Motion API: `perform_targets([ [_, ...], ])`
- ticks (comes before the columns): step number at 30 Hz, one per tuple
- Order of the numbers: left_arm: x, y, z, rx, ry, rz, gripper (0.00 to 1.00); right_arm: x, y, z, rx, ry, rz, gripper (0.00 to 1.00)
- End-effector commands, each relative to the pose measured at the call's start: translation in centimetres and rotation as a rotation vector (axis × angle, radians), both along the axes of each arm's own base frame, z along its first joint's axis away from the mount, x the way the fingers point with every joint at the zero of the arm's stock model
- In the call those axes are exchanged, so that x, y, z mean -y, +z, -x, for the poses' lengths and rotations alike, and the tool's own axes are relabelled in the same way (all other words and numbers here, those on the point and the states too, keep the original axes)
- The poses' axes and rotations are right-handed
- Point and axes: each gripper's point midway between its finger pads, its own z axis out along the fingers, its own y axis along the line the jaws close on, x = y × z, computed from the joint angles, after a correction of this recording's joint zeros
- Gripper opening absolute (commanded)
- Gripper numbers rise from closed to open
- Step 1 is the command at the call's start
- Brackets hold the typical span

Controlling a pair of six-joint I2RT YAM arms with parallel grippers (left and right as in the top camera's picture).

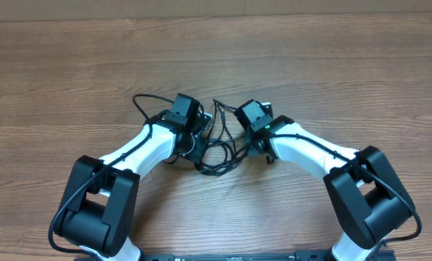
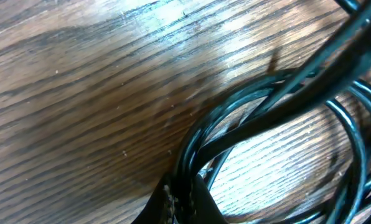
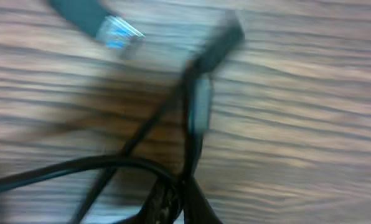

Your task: Untangle cables

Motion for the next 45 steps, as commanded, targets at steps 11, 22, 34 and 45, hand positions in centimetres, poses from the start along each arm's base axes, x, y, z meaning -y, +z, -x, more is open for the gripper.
perform_targets([
  [11,-8.5,-3.0,1.5,-0.182,0.354,-0.090,0.04,5.4,5.6,-3.8,-0.094,-0.190,-0.065,0.45],
  [22,-7.1,-2.8,1.6,-0.193,0.300,-0.020,0.04,-4.6,5.2,-1.8,-0.235,-0.031,-0.555,0.51],
  [34,-7.1,-2.8,1.5,-0.189,0.301,-0.017,0.04,-6.5,0.8,-3.1,-0.003,0.043,-0.504,0.33],
  [45,-7.1,-2.8,1.5,-0.188,0.300,-0.016,0.04,-9.2,4.5,-5.1,0.039,0.133,-0.587,0.54],
])
